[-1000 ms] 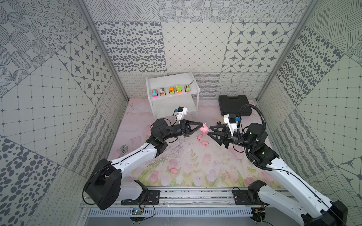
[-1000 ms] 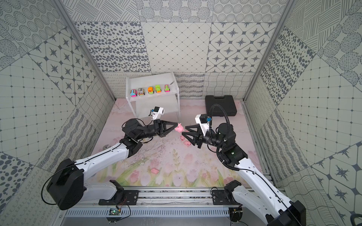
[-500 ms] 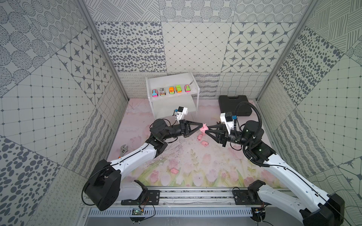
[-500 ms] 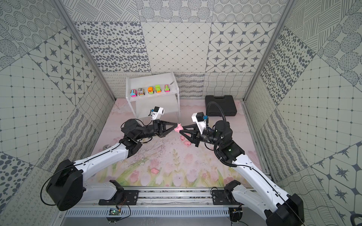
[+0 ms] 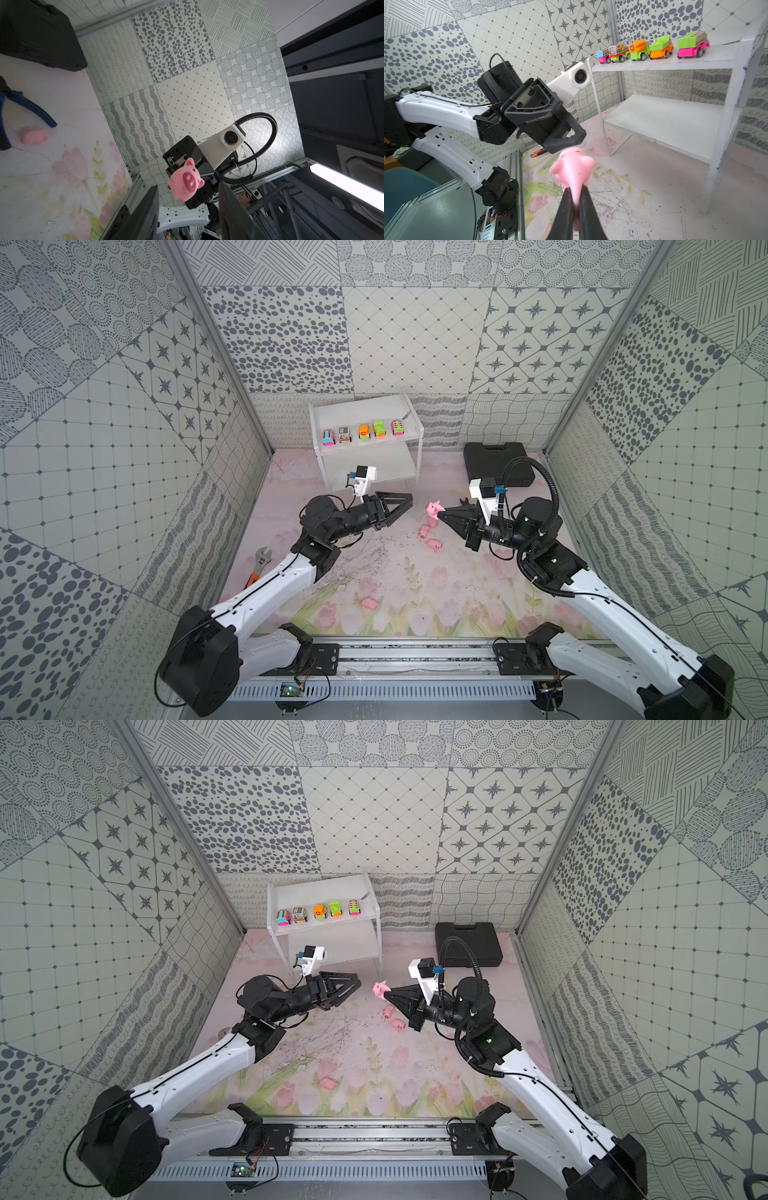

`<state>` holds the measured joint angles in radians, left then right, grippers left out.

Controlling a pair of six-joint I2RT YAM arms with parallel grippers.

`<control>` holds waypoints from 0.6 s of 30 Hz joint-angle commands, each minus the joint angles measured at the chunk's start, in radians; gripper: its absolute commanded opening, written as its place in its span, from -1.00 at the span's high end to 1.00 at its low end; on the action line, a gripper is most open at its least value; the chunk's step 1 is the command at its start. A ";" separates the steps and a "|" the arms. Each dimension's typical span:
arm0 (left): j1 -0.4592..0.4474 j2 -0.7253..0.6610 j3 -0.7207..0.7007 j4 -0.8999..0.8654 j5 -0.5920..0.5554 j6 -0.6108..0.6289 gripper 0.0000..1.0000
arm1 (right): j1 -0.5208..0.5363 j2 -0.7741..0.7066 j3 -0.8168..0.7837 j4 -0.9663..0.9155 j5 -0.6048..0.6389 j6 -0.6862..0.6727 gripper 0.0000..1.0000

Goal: Organize plastic toys on shelves
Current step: Place the plastic toy on the shelf.

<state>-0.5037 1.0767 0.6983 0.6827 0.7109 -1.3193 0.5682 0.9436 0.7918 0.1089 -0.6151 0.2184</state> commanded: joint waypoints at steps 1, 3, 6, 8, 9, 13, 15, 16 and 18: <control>0.081 -0.286 -0.048 -0.662 -0.505 0.323 -0.30 | 0.075 0.045 -0.002 0.036 0.129 -0.043 0.75; 0.093 -0.411 -0.062 -0.935 -0.742 0.355 -0.33 | 0.148 0.121 0.028 0.037 0.225 -0.078 0.73; 0.106 -0.584 -0.107 -1.195 -0.966 0.364 -0.35 | 0.249 0.268 0.108 0.041 0.385 -0.106 0.73; 0.106 -0.681 -0.122 -1.295 -1.056 0.379 -0.33 | 0.305 0.369 0.176 0.042 0.480 -0.121 0.73; 0.106 -0.717 -0.118 -1.344 -1.097 0.383 -0.32 | 0.328 0.426 0.213 0.041 0.520 -0.122 0.73; 0.107 -0.793 -0.071 -1.460 -1.213 0.464 -0.31 | 0.375 0.619 0.357 0.078 0.622 -0.093 0.70; 0.106 -0.806 -0.038 -1.509 -1.262 0.509 -0.32 | 0.387 0.714 0.438 0.086 0.671 -0.076 0.70; 0.107 -0.813 -0.022 -1.538 -1.279 0.532 -0.32 | 0.394 0.760 0.481 0.087 0.701 -0.074 0.70; 0.107 -0.832 0.003 -1.590 -1.305 0.558 -0.33 | 0.412 0.844 0.563 0.097 0.753 -0.075 0.70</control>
<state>-0.4011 0.2924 0.6491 -0.5507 -0.2806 -0.9436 0.9649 1.7184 1.2663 0.1318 0.0051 0.1284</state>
